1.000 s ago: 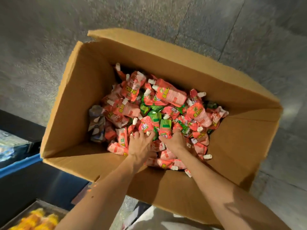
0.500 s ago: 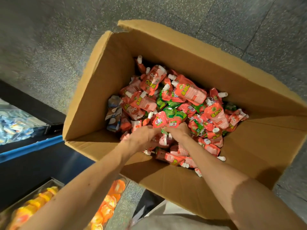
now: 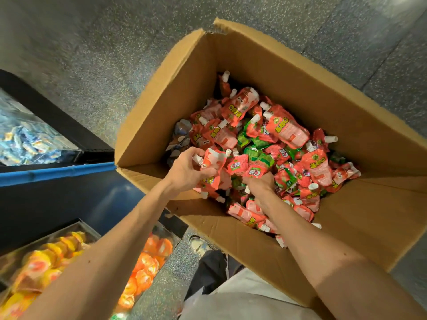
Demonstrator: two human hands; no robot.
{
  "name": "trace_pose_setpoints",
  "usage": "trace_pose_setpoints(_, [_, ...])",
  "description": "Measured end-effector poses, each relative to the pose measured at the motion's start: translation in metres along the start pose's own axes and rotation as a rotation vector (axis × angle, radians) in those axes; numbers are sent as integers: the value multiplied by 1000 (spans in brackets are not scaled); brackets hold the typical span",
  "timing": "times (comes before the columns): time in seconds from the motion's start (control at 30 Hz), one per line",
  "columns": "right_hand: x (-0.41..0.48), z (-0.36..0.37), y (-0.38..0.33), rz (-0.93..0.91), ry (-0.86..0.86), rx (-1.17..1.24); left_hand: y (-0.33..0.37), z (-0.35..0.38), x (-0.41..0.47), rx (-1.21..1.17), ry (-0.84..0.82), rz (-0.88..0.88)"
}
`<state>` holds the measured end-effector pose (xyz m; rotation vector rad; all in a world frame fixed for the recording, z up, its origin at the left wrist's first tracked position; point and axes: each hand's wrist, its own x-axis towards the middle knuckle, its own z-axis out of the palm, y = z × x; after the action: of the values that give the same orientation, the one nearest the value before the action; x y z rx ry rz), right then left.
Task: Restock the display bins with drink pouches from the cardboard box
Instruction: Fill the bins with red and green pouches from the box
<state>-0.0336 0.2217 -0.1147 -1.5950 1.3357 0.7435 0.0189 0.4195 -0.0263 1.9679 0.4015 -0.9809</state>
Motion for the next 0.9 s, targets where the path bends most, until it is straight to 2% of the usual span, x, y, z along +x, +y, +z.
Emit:
trace_pose_setpoints(0.23, [-23,-29,-1,8,-110,105,5,-1,-28,-289,21,-92])
trace_pose_setpoints(0.5, [-86,-87,-11,-43,-383,388,12,-19,-73,-866,-157,-73])
trace_pose_setpoints(0.73, [-193,-101,-32,-339,-665,569,26,-49,-159,-1275,-174,149])
trace_pose_setpoints(0.9, [-299,-73,-40,-642,-881,490,15,-89,-244,-1322,-103,412])
